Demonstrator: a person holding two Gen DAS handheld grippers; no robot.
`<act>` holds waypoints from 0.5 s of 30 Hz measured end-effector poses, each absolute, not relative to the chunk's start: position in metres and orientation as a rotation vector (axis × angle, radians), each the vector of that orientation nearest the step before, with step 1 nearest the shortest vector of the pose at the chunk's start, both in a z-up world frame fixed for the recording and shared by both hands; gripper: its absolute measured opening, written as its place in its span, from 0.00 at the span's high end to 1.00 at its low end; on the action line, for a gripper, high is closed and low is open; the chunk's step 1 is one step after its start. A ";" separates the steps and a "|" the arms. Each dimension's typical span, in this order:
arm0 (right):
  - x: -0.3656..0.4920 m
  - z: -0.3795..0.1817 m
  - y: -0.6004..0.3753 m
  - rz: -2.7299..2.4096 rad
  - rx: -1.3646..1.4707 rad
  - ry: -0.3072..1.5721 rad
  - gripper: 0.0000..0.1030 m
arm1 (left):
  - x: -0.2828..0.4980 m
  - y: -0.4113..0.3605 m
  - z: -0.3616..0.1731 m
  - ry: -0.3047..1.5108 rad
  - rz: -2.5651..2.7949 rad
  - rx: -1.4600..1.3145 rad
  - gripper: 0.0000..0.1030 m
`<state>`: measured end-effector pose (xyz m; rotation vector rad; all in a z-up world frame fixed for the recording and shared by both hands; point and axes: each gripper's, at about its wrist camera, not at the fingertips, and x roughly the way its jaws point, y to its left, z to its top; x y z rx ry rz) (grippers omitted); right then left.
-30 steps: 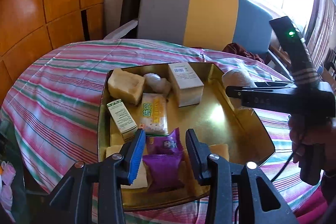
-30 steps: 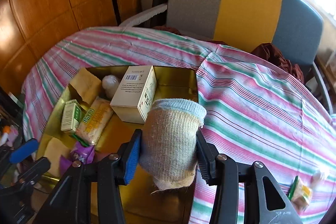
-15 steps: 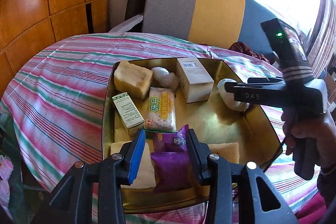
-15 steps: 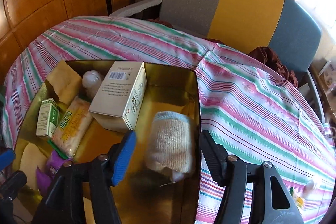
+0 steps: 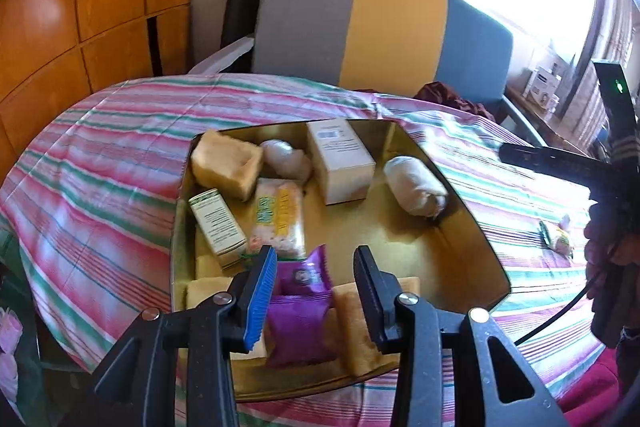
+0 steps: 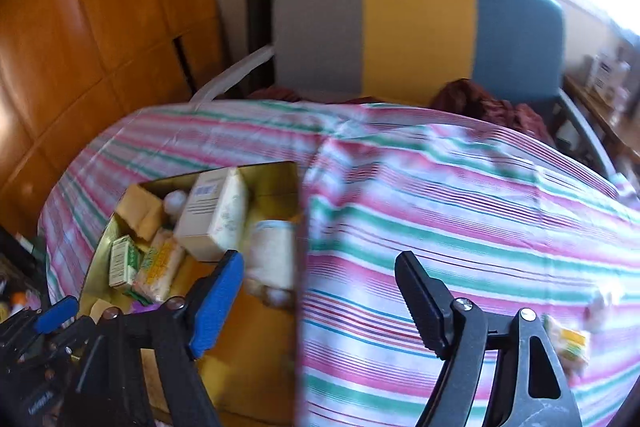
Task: Organize objects
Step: 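Carry the knitted sponge into the tray and open the right gripper, then move both grippers back to the WEIDAN bag and white ball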
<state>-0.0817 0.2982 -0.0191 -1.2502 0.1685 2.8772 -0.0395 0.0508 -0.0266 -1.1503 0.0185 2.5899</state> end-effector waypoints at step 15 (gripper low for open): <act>0.021 -0.010 0.500 2.505 -1.025 0.464 0.20 | -0.022 0.145 -0.012 0.186 2.422 -1.074 0.61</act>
